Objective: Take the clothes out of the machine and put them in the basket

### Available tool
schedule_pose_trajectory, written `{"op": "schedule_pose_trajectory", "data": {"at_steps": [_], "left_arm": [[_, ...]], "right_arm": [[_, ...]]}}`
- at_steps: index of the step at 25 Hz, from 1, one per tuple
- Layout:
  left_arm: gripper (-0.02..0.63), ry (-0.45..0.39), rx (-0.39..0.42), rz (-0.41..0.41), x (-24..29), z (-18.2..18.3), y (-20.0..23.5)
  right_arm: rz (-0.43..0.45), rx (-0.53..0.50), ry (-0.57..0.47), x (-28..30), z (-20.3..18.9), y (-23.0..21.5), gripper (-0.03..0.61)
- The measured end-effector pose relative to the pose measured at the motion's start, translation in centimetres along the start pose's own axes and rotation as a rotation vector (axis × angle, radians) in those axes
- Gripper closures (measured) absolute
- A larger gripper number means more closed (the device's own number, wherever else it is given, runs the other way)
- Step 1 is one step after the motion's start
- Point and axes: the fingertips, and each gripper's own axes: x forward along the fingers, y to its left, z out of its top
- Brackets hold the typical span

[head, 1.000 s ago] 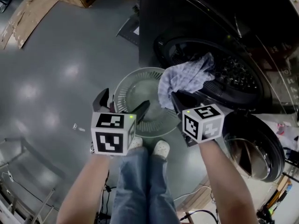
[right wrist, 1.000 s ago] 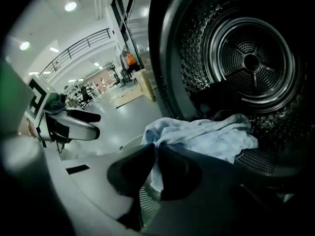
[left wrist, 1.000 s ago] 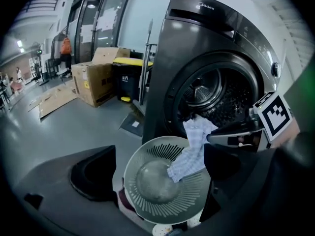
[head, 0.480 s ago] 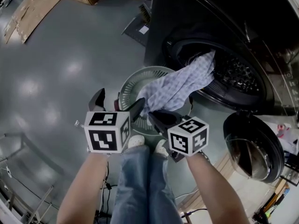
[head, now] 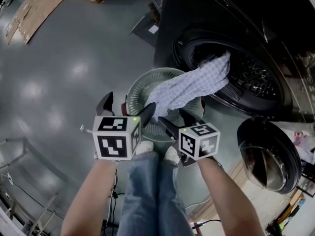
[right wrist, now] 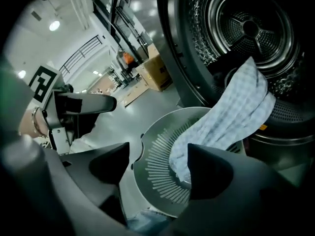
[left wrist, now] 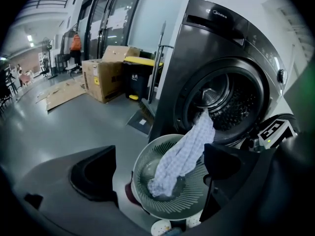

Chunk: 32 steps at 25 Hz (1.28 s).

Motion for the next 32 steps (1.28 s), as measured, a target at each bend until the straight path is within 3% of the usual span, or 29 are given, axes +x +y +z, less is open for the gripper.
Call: {"op": "schedule_pose_trajectory", "data": {"at_steps": [8, 17, 25, 30, 31, 32], "left_arm": [[0.051, 0.014, -0.001, 0.007, 1.2, -1.3, 0.4], [0.051, 0.035, 0.002, -0.004, 3.9, -2.4, -0.4], [0.051, 0.049, 0.020, -0.015, 5.8, -2.5, -0.9], [0.051, 0.064, 0.031, -0.023, 5.8, -3.1, -1.1], [0.051, 0.067, 0.032, -0.023, 5.8, -3.2, -1.0], [0.051, 0.070, 0.032, -0.022, 5.7, -3.3, -0.9]], "right_arm": [[-0.225, -0.129, 0.009, -0.5, 0.8, -8.1, 0.181], [-0.489, -0.264, -0.016, -1.3, 6.5, -17.0, 0.144], [-0.579, -0.158, 0.065, 0.7, 7.8, -23.0, 0.144], [-0.622, -0.150, 0.033, 1.6, 8.1, -24.3, 0.144], [-0.643, -0.162, 0.040, 1.5, 8.0, -24.3, 0.148], [-0.662, -0.173, 0.064, 1.2, 7.8, -24.4, 0.195]]}}
